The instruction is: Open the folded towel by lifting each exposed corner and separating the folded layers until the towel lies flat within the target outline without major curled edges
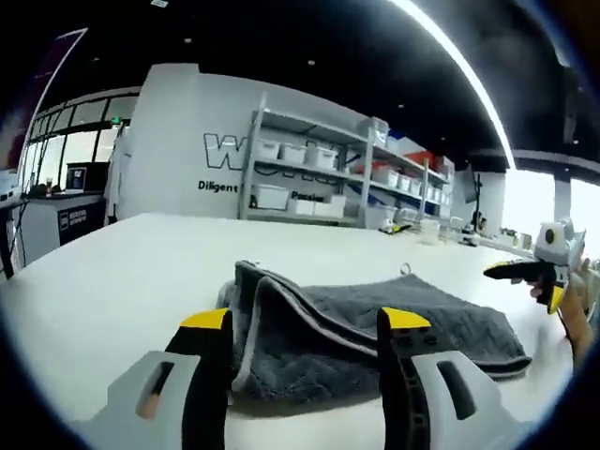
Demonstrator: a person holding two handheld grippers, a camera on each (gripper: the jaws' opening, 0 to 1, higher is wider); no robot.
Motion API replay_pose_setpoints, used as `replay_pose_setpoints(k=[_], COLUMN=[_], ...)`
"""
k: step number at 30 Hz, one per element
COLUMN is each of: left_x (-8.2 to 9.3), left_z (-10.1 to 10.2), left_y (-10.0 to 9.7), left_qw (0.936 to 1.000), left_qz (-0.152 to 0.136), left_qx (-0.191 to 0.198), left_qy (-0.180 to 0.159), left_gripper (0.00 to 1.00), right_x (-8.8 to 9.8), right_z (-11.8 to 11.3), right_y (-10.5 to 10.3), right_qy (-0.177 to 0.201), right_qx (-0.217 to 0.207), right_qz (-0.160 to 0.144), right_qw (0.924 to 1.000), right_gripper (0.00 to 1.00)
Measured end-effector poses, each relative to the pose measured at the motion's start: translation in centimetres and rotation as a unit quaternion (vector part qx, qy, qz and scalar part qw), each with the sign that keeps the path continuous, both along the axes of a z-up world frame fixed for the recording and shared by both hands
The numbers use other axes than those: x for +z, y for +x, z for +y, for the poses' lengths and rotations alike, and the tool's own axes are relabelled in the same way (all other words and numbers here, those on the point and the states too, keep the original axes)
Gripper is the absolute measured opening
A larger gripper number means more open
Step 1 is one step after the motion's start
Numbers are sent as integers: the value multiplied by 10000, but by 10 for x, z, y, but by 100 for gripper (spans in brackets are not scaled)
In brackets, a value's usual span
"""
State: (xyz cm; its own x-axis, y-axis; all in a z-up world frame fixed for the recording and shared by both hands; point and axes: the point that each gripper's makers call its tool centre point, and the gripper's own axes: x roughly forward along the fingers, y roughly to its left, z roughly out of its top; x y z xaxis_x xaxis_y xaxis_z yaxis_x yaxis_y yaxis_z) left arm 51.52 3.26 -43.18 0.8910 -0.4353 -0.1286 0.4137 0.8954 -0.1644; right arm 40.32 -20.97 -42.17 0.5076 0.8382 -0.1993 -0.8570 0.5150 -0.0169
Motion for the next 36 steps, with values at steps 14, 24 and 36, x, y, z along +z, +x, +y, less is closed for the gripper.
replay_pose_setpoints(k=[14,24,36], left_x=[-2,-8,-1], left_z=[-9,-10,-9], left_y=[33,44,17], left_qw=[9993,9988,9949], left_qz=[192,185,167], left_qx=[270,404,340], left_qy=[-186,191,930], left_gripper=[32,11,4], right_x=[8,0,-7], right_z=[3,4,3], right_y=[-6,-10,-12], right_qy=[231,-15,-174], right_qx=[115,71,37], right_qz=[44,-7,0], right_qw=[9997,10000,9998], right_gripper=[99,99,99])
